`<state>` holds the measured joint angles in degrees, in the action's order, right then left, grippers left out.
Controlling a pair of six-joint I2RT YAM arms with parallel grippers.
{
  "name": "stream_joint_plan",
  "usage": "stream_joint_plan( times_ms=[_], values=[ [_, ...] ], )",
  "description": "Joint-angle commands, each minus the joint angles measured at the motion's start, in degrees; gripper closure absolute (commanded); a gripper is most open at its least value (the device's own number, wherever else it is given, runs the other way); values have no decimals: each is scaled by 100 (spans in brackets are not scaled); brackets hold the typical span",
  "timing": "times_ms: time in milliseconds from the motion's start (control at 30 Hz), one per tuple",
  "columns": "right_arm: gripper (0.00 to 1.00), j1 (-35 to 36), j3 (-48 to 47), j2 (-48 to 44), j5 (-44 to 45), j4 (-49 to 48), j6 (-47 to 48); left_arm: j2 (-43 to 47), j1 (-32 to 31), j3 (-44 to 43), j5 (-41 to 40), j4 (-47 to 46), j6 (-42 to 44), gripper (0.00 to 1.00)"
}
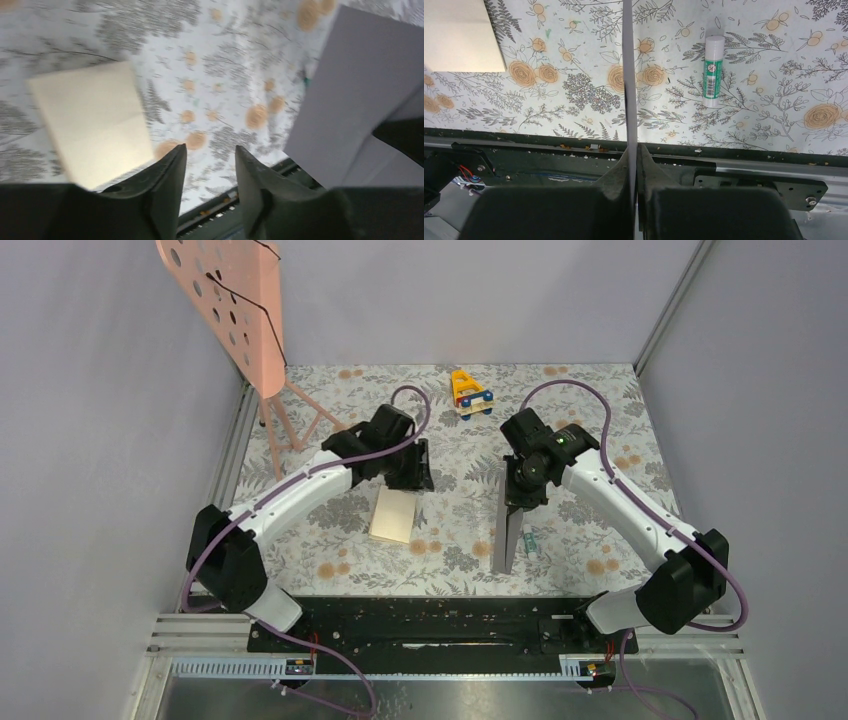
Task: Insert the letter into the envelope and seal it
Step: Pick up the letter from the center of the board.
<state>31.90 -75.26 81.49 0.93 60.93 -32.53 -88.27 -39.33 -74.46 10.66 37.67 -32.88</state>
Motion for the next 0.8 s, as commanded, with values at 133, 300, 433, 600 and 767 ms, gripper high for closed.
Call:
stream_joint_plan(
  times_ms=[133, 300, 433, 600, 767],
  values=[
    [100, 5, -213, -37, -208, -83, 235, 163, 1041, 788, -710, 351, 407, 39],
    [100, -17, -179, -41, -284, -168, 238, -168, 1306, 1011, -657, 306, 461, 31],
    [100, -17, -214, -23, -308, -181, 240, -411, 1317, 1032, -766, 239, 519, 22],
    [100, -19, -187, -41, -338, -227, 237, -727, 1431, 1085, -245, -76, 616, 19],
    [100, -17, -109, -92, -365, -277, 211, -959, 1589, 1076, -161, -257, 441, 20]
  ],
)
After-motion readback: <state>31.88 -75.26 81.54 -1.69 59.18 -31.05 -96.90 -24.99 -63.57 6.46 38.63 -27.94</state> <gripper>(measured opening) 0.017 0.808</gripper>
